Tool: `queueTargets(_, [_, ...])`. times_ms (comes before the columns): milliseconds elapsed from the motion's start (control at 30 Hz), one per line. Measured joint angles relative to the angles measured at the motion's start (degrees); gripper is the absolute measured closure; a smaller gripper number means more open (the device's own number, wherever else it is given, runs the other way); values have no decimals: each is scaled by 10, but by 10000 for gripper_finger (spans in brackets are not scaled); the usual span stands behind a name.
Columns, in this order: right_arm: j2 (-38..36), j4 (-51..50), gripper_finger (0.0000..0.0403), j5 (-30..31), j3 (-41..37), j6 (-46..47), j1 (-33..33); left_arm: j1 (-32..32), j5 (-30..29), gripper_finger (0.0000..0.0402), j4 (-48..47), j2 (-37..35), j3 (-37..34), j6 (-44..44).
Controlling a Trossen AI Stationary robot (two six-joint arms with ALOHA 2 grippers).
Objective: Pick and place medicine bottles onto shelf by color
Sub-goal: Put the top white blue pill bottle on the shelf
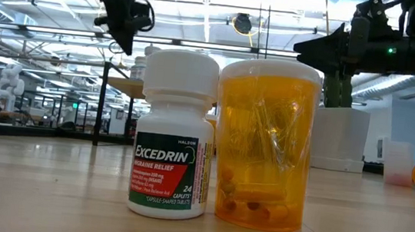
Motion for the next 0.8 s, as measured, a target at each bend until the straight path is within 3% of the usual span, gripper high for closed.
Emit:
queueTargets(200, [0, -1, 78, 0, 0, -1, 0, 25, 41, 396, -9, 19, 0, 3])
queueTargets(800, [0, -8, 78, 0, 0, -1, 0, 30, 63, 394, 8, 26, -37, 5])
